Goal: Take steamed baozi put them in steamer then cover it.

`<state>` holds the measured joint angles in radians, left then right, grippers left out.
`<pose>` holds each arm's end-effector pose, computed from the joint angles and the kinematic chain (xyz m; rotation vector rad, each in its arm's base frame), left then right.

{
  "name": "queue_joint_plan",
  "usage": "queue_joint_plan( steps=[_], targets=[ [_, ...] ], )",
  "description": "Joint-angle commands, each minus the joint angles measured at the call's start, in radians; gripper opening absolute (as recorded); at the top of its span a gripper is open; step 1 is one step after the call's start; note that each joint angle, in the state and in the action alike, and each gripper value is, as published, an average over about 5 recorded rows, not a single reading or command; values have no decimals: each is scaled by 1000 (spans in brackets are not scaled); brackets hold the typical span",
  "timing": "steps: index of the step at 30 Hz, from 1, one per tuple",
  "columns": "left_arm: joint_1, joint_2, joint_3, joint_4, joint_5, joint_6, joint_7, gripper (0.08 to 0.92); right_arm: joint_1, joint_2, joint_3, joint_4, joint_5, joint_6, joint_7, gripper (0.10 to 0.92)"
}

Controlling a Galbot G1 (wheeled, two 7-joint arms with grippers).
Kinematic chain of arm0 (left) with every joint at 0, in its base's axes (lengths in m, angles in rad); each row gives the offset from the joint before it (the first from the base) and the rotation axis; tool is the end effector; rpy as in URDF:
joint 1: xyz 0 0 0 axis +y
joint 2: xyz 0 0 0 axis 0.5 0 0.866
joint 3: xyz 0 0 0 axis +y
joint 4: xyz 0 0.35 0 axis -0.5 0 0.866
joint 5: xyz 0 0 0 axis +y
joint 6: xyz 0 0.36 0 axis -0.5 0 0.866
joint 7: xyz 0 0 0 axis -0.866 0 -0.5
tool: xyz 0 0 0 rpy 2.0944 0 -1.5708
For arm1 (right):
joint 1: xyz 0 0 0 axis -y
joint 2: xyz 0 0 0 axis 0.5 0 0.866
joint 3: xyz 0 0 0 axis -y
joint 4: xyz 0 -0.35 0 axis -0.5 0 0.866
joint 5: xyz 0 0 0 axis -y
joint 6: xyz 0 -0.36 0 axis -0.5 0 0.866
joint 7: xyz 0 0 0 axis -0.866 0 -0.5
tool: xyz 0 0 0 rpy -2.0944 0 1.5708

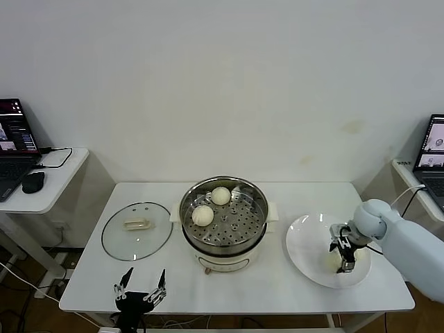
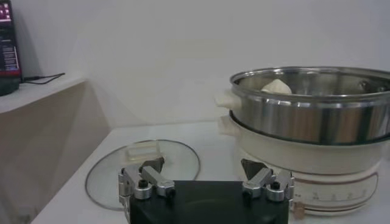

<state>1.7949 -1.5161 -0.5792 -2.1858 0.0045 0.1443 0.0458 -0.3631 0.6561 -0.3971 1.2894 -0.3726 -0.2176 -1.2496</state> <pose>0.1193 0.0241 -0.3032 -0.0448 -2.8621 -0.1082 0.4736 -0.1886 -0.2495 1.2112 -1.2707 1.2699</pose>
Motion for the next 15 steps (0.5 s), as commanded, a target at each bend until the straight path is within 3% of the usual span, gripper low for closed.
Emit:
queue_joint_plan(
  steps=[1, 15],
  targets=[
    [3, 0, 3, 0, 2, 0, -1, 823, 0, 0, 1, -4, 6, -1, 6, 653],
    [2, 0, 9, 3, 2, -2, -2, 823, 201, -39, -68, 52, 188, -25, -2, 628]
  ],
)
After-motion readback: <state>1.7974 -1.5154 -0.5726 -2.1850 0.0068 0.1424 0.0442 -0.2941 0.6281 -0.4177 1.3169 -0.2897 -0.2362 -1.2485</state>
